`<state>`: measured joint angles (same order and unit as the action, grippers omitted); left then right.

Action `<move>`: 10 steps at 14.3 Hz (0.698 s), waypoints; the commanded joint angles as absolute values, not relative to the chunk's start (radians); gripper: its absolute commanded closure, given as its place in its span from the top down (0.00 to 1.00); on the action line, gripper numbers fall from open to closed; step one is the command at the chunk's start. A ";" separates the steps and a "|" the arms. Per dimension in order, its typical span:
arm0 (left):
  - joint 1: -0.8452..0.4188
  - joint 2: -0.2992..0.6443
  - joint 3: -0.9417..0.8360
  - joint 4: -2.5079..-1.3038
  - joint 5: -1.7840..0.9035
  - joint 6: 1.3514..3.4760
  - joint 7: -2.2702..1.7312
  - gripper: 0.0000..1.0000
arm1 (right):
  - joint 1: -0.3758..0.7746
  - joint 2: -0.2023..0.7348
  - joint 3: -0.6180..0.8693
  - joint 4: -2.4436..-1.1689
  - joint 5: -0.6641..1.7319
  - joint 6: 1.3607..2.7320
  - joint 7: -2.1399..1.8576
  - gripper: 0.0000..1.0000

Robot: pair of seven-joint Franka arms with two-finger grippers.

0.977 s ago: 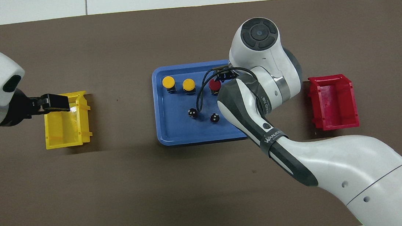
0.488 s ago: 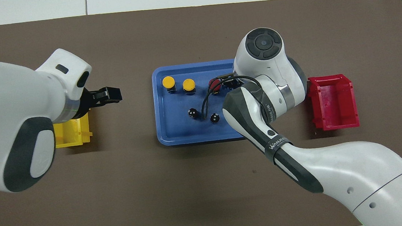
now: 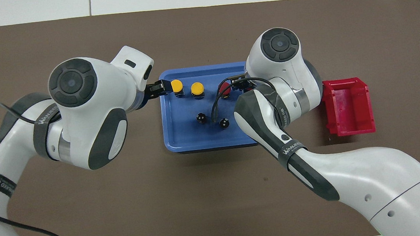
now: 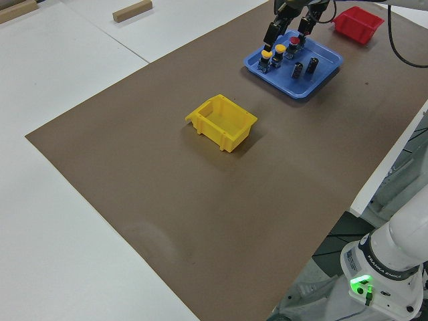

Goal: Sort red and yellow buttons by color

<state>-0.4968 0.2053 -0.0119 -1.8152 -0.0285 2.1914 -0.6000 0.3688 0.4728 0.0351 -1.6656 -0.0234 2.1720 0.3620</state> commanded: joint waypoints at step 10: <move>-0.560 0.448 0.006 -1.646 -0.029 2.276 -0.709 0.96 | 0.302 0.404 0.046 -1.663 -0.009 2.136 0.301 0.07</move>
<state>-0.5448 0.4066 -0.0104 -1.6896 -0.0285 2.2559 -0.6756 0.3514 0.4588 0.0341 -1.6555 -0.0222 2.1740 0.3580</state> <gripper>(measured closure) 0.004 0.630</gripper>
